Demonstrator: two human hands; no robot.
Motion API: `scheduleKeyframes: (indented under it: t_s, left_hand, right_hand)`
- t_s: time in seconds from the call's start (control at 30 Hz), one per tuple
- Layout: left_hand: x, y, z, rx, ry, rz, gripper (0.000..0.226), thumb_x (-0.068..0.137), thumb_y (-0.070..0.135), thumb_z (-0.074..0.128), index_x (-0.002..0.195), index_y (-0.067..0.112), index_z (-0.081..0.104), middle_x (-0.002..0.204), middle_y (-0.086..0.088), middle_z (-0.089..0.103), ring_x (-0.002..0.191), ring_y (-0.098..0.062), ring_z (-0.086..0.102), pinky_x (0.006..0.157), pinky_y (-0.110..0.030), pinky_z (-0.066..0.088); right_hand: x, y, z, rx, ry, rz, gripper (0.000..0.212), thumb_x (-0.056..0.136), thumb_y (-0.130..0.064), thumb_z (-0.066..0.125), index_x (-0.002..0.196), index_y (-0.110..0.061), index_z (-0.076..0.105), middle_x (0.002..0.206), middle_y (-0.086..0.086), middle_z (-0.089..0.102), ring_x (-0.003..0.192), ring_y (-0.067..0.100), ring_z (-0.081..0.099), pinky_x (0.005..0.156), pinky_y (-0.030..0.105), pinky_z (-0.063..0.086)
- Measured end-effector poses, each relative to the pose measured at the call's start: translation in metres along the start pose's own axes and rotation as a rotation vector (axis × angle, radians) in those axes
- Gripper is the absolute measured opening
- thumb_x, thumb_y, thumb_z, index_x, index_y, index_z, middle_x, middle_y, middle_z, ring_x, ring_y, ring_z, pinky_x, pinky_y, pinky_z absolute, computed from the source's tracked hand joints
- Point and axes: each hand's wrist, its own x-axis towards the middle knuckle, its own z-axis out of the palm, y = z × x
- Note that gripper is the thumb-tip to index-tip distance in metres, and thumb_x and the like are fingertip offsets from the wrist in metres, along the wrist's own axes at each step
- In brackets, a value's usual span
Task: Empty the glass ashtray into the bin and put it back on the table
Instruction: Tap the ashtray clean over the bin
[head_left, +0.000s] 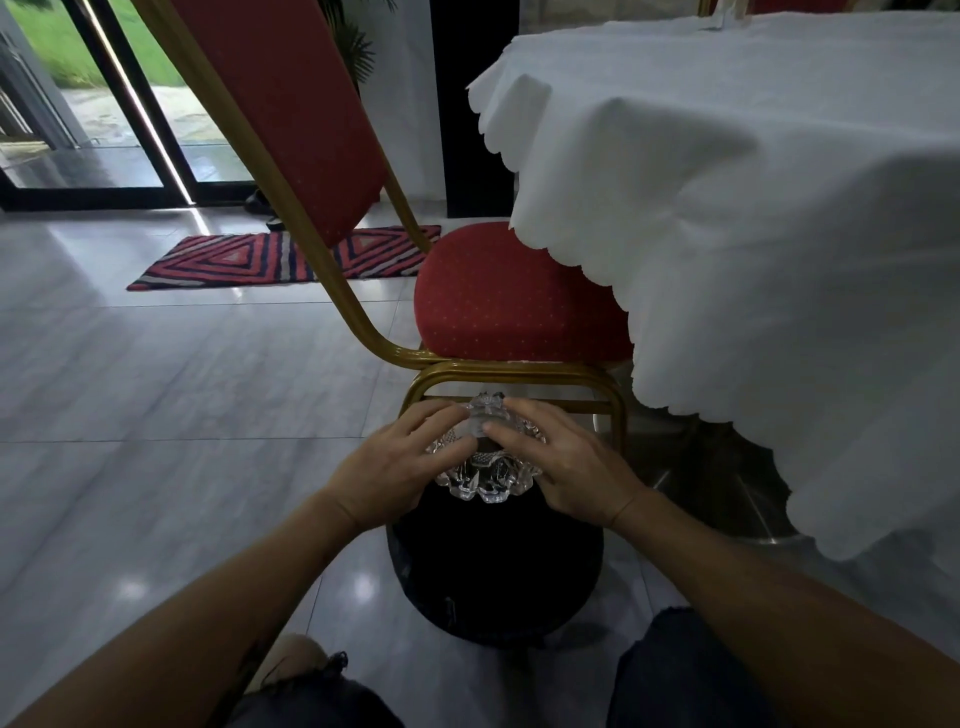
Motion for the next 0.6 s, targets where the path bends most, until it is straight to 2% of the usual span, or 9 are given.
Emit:
scheduleKeyframes:
  t_s: [0.13, 0.2, 0.3, 0.43, 0.6]
  left_hand:
    - [0.002, -0.006, -0.005, 0.035, 0.043, 0.036, 0.043, 0.084, 0.002, 0.054, 0.124, 0.017, 0.05, 0.132, -0.017, 0.056, 0.122, -0.033, 0.05, 0.09, -0.038, 0.058]
    - [0.003, -0.008, -0.005, 0.046, 0.055, 0.052, 0.045, 0.083, 0.001, 0.056, 0.124, 0.017, 0.051, 0.131, -0.018, 0.057, 0.121, -0.034, 0.05, 0.092, -0.038, 0.056]
    - [0.003, -0.009, -0.007, 0.051, 0.049, 0.064, 0.047, 0.082, 0.003, 0.058, 0.126, 0.017, 0.049, 0.13, -0.017, 0.057, 0.121, -0.033, 0.049, 0.09, -0.035, 0.055]
    - [0.002, -0.006, -0.01, 0.05, 0.054, 0.082, 0.044, 0.086, 0.003, 0.04, 0.127, 0.016, 0.048, 0.129, -0.018, 0.057, 0.12, -0.033, 0.049, 0.091, -0.035, 0.054]
    - [0.005, -0.005, -0.013, 0.051, 0.082, 0.089, 0.042, 0.086, 0.003, 0.047, 0.126, 0.015, 0.053, 0.129, -0.018, 0.057, 0.12, -0.033, 0.049, 0.092, -0.034, 0.053]
  right_hand:
    - [0.005, 0.0, -0.003, -0.044, 0.008, -0.011, 0.065, 0.087, -0.02, 0.042, 0.15, -0.031, 0.035, 0.15, 0.017, 0.046, 0.135, 0.035, 0.046, 0.084, 0.052, 0.061]
    - [0.006, -0.001, -0.004, -0.066, 0.011, -0.015, 0.063, 0.087, -0.022, 0.039, 0.149, -0.031, 0.036, 0.148, 0.018, 0.049, 0.133, 0.036, 0.048, 0.08, 0.051, 0.062]
    - [0.006, -0.001, -0.004, -0.086, 0.009, -0.023, 0.064, 0.086, -0.021, 0.038, 0.15, -0.031, 0.035, 0.148, 0.018, 0.049, 0.132, 0.036, 0.049, 0.079, 0.051, 0.062]
    - [0.003, -0.004, -0.007, -0.078, 0.008, -0.022, 0.063, 0.087, -0.025, 0.039, 0.15, -0.032, 0.033, 0.148, 0.018, 0.048, 0.132, 0.036, 0.048, 0.079, 0.051, 0.062]
    - [0.002, -0.006, -0.013, -0.087, 0.016, -0.015, 0.064, 0.086, -0.025, 0.037, 0.15, -0.03, 0.036, 0.149, 0.018, 0.048, 0.133, 0.036, 0.048, 0.08, 0.051, 0.062]
